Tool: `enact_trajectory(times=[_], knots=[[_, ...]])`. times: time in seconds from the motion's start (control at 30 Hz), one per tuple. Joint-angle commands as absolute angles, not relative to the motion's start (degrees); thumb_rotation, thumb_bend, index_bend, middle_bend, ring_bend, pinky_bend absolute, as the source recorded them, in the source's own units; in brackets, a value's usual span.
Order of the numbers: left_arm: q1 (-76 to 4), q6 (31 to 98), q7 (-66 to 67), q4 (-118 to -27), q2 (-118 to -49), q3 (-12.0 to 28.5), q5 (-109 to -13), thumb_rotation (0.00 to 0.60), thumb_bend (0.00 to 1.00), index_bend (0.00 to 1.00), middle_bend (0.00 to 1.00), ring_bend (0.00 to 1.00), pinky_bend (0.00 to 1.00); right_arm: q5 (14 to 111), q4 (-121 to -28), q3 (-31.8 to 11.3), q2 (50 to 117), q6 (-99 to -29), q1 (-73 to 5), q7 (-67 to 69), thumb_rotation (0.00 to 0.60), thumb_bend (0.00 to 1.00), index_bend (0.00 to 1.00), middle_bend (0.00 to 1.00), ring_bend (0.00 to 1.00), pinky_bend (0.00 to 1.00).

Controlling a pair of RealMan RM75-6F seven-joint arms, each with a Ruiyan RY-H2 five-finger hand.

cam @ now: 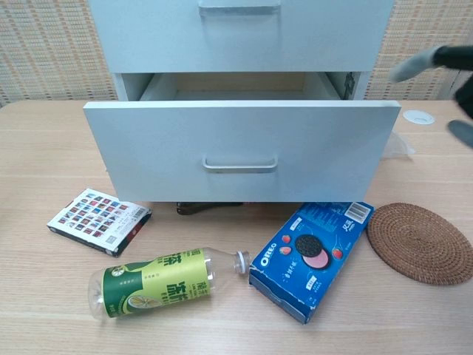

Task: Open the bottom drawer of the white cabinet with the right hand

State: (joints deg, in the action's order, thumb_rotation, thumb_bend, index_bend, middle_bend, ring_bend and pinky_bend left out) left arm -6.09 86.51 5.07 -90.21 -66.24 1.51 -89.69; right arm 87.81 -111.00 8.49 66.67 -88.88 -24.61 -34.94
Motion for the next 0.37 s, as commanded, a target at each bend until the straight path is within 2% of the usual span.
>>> enact_trajectory(times=[0.03,0.2,0.3,0.37], knots=[[-6.5,85.7,5.2,-90.8,-66.6,1.7,-89.2,0.6,0.25,0.15,0.05,0.04,0.11,87.0,-105.1,8.4,63.4,-95.2,-17.8,-27.2,0.6,0.45,0.17,0.68,0.7,0.81],[-6.9,85.6,6.1,-91.0,-67.5,2.1,-89.1,0.6,0.25,0.15,0.05,0.04,0.11,80.9,-99.9,6.9,62.5,-96.3,-12.9,-20.0,0.6,0.43,0.17,0.55,0.53,0.66],[-7.1,85.6,6.5,-90.7,-68.5,2.3,-89.1,0.6,0.25,0.15,0.05,0.04,0.11,77.0,-97.2,6.1,62.6,-94.6,-10.5,-15.6,0.6,0.42,0.17,0.49,0.46,0.62],[-7.3,85.5,6.7,-90.5,-68.9,2.3,-89.0,0.6,0.25,0.15,0.05,0.04,0.11,76.0,-95.8,5.7,63.0,-93.5,-9.7,-13.8,0.6,0.42,0.17,0.48,0.46,0.61]])
